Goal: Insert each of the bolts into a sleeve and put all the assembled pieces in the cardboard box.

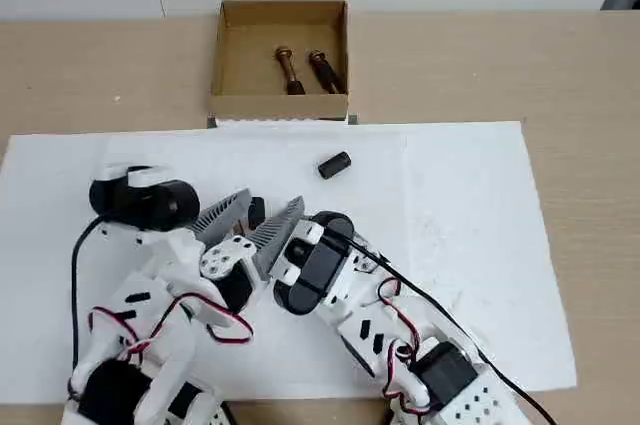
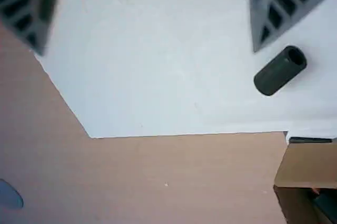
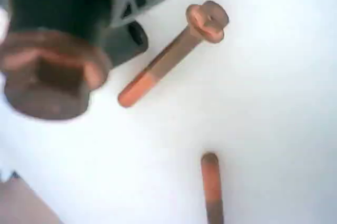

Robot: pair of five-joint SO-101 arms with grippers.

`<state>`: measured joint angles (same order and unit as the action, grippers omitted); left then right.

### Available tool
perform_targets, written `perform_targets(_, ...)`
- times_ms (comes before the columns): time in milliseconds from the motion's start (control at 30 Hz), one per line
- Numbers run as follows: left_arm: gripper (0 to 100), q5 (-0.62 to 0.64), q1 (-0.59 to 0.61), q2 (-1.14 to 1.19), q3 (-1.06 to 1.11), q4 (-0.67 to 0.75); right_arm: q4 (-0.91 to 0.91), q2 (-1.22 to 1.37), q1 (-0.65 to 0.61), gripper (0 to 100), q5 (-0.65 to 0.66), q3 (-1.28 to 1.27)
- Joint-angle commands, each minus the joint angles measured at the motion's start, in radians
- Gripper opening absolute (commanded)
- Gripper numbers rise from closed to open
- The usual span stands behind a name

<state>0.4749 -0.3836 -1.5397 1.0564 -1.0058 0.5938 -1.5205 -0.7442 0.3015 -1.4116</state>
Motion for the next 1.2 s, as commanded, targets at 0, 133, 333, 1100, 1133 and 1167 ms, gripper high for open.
perform_targets(0, 2, -0.017, 0.051, -0.005, -0.048, 0.005, -0.021, -0.008, 0.013, 0.4, 0.002, 0.008)
perform_targets(133, 1, -0.160, 0.176, -0.005, -0.019, 0.018, -0.019, -0.001, 0.084, 0.4, -0.068, 0.005)
perform_targets(333, 1, -0.365, 0.365, -0.005, 0.154, 0.018, 0.021, 0.002, 0.239, 0.4, -0.160, -0.002)
perform_targets(1100, 1, -0.436, 0.411, -0.005, 0.501, 0.040, 0.182, 0.704, 0.361, 0.4, -0.497, 0.763)
perform_targets(1133, 1, -0.436, 0.411, -0.005, 0.501, 0.040, 0.182, 0.750, 0.361, 0.4, -0.485, 0.812)
perform_targets(1167, 1, -0.436, 0.408, -0.005, 0.501, 0.040, 0.182, 0.799, 0.363, 0.4, -0.466, 0.862)
